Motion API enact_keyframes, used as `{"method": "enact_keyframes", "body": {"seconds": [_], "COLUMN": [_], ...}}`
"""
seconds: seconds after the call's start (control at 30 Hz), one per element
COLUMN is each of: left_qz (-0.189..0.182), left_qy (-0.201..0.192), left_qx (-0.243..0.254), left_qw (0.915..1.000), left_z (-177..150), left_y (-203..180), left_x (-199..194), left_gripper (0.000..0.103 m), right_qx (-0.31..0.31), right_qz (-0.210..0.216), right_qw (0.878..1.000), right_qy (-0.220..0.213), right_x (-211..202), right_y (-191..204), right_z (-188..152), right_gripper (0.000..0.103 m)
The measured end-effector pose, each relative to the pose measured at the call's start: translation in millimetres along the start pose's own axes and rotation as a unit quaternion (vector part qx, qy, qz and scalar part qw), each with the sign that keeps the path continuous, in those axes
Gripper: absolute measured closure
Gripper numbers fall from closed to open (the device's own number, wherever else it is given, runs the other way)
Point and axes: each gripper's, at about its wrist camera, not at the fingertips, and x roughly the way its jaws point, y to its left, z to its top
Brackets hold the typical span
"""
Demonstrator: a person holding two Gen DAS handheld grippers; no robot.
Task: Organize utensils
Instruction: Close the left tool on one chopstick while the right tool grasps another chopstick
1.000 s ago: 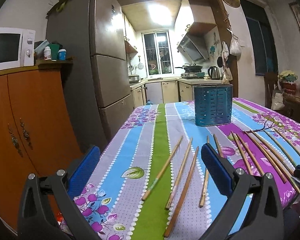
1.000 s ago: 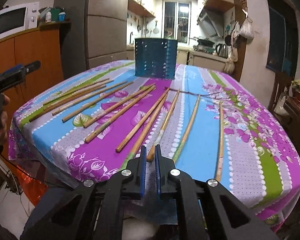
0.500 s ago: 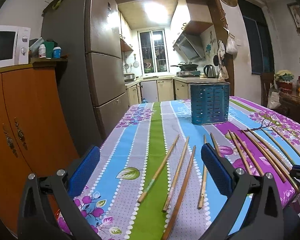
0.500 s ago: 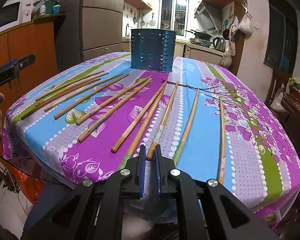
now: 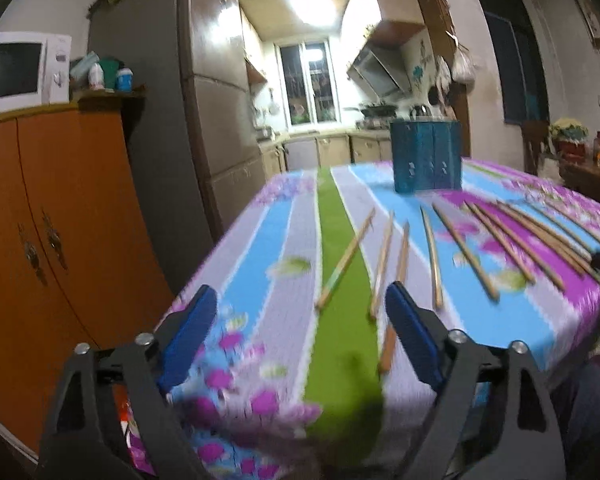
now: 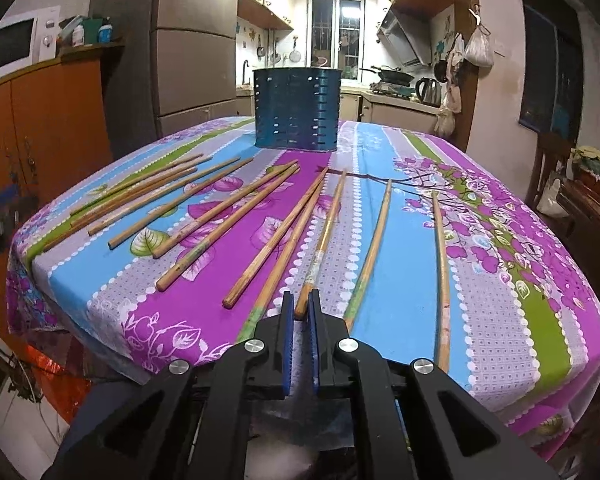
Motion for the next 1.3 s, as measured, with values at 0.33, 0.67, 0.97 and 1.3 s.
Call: {"method": "enact_keyframes", "body": {"seconds": [0.33,0.67,0.97,1.3], "left_qz": [-0.075,-0.092,-0.086,-0.089], "left_qy": [0.017,0.015,0.003,-0.083], "left_qx": [0.017,0.026,0.028,0.034], "left_qw": [0.9969,0.9953,0.9959,0.9919], "left_z": [-23,-34,-31,38], "left_y": [-20,-31,-38,-39], "left_x": [-1,5,-3,-35], "left_gripper": [0.058,0.086,0.097,0.098], "right_qx": [-0.004,-0.012,-0.017,-0.035], "right_qz": [-0.012,-0.016,-0.027,-0.038], "right_qw": [1.0,0.999,0.998,0.991], "right_qy": [-0.02,-0.027,-0.056,-0.122], "right_x": [-14,-16,-31,-62], "right_y": [-3,2,0,-14], "right_z": [7,9,13,51], "right_gripper": [0.095,0.095,0.096,0.096]}}
